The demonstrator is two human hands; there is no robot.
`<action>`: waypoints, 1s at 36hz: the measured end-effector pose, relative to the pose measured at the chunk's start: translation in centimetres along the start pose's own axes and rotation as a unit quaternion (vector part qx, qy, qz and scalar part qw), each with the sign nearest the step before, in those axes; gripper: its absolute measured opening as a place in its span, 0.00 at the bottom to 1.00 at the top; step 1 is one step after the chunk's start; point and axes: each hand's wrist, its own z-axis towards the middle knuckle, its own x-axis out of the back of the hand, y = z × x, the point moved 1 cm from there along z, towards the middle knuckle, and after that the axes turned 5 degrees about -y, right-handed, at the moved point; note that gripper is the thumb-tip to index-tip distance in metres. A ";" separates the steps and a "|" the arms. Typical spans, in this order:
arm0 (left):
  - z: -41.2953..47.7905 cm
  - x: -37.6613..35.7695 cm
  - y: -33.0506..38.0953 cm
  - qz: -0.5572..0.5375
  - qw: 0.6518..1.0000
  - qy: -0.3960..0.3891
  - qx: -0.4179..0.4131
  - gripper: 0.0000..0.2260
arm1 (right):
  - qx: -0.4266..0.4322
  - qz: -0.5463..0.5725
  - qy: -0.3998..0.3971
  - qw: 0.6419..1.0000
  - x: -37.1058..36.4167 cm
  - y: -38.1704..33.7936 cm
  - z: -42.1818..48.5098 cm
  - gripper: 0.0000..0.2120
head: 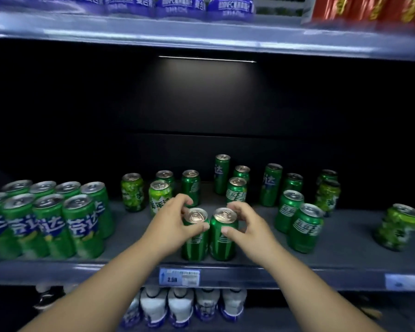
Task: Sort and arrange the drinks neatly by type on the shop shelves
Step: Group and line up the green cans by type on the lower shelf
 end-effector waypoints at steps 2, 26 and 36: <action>-1.0 -1.0 -1.0 -0.081 0.996 -0.031 0.017 0.37 | -0.022 0.030 -0.022 0.999 -0.7 1.1 -0.8 0.38; -3.4 0.7 -7.9 -0.001 0.995 -0.040 0.088 0.45 | -0.014 -0.151 -0.029 0.988 -8.4 0.5 1.3 0.40; -3.7 0.3 -8.4 0.041 0.995 -0.023 0.083 0.37 | -0.008 -0.149 -0.070 0.986 -7.7 1.1 1.4 0.33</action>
